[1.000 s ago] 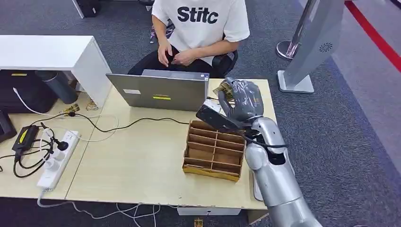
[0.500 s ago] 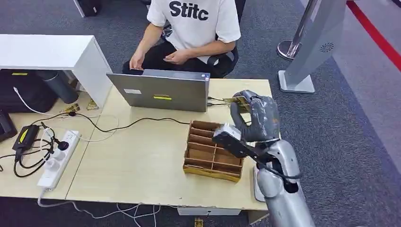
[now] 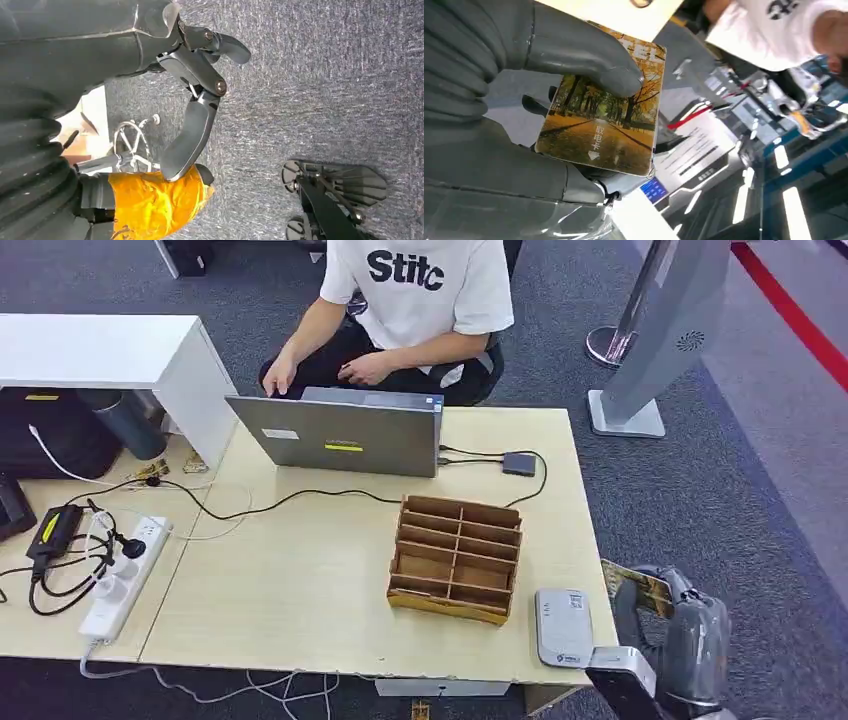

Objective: Pass the card to the sensor for recognition and then transmit it.

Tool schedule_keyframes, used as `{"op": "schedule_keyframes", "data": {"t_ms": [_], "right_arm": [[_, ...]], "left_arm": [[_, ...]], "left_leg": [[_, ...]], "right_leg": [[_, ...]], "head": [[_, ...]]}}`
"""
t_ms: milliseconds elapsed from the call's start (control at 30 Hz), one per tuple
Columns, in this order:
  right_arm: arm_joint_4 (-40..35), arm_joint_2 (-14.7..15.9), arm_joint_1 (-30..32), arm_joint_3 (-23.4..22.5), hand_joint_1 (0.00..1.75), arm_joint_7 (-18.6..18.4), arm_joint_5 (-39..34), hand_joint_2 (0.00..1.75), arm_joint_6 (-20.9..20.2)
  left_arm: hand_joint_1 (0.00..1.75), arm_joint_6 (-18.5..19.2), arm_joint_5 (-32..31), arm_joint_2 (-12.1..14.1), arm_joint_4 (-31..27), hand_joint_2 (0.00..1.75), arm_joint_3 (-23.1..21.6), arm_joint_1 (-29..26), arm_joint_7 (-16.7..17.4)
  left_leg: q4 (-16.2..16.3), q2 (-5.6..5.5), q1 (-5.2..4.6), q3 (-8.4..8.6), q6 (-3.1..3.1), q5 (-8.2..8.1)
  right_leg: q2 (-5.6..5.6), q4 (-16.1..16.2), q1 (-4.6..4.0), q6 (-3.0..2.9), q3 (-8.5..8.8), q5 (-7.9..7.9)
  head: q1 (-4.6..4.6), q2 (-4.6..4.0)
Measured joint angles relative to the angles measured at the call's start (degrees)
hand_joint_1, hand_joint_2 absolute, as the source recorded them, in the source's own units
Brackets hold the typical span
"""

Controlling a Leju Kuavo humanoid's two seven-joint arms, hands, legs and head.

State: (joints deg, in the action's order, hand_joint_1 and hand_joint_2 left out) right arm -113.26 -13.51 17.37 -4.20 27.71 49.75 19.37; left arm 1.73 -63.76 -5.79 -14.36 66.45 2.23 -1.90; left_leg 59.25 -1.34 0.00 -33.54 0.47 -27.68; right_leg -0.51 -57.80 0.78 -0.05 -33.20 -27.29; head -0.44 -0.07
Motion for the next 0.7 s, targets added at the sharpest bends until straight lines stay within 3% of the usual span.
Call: {"op": "schedule_keyframes", "data": {"t_ms": [267, 400, 700], "right_arm": [[0.5, -1.3, 0.1, -3.1, 1.75, -6.0, 13.8, 1.75, 6.2], [3.2, -1.2, -0.4, -3.1, 1.75, -10.1, 18.2, 1.75, 5.0], [10.7, 0.6, -1.8, -0.1, 1.75, -14.2, 20.8, 1.75, -1.2]], "left_arm": [[0.00, 0.2, -2.0, -0.2, 0.0, 1.75, 0.3, 0.0, 0.0], [0.00, 0.3, -2.8, -0.2, 0.0, 1.75, 0.6, 0.0, -0.1], [0.00, 0.9, -4.7, -0.1, 0.0, 1.75, 1.4, 0.2, -0.5]], "left_leg": [[0.0, 0.01, 0.00, 0.04, 0.00, 0.03], [0.0, 0.01, 0.00, 0.04, 0.01, 0.03], [0.0, 0.00, 0.00, 0.04, 0.00, 0.03]], "right_leg": [[0.00, 0.0, 0.00, 0.00, 0.07, 0.01], [0.00, 0.0, 0.00, 0.00, 0.07, 0.00], [0.01, 0.0, 0.00, 0.00, 0.07, 0.00]], "head": [[-0.02, 0.00], [-0.02, 0.00], [-0.02, 0.00]]}}
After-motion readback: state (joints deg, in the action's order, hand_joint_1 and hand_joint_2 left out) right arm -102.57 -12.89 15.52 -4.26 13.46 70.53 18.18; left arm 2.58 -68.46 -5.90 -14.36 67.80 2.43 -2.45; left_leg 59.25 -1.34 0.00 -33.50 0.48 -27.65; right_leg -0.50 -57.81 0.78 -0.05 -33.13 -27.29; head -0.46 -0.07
